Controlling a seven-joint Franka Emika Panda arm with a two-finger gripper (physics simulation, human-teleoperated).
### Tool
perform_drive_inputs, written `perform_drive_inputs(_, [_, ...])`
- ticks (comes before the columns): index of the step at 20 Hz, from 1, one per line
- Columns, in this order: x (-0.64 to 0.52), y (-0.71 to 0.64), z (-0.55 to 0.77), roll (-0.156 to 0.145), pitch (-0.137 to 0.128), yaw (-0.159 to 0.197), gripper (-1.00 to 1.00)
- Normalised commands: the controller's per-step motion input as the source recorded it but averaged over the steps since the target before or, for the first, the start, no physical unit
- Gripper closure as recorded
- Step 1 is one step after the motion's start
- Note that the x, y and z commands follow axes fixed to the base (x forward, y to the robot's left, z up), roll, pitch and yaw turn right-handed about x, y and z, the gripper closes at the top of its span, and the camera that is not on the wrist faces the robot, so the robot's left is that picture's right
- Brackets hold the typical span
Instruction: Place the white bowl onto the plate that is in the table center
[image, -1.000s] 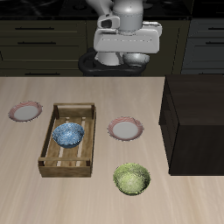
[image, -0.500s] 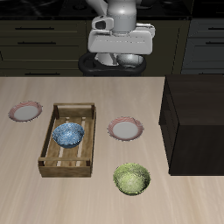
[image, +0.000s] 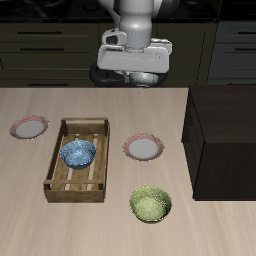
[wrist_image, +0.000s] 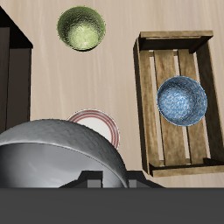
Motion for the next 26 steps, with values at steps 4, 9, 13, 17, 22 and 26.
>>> perform_drive_inputs(4, [-0.08,-0.02,-0.31,-0.021,-0.007,-0.007,1.0])
perform_drive_inputs(9, [-0.05,-0.04,-0.28,-0.03,-0.032,0.029,1.0])
perform_drive_inputs(13, [0.11,-0.09,-0.37,-0.026,0.03,-0.018,1.0])
perform_drive_inputs(17, [0.02,0.02,-0.4,-0.01,0.036,-0.019,1.0])
perform_drive_inputs(22, [-0.05,0.11,-0.28,0.037,0.011,-0.01,1.0])
perform_drive_inputs(26, [0.04,-0.04,-0.27,0.002,0.027,-0.006,1.0])
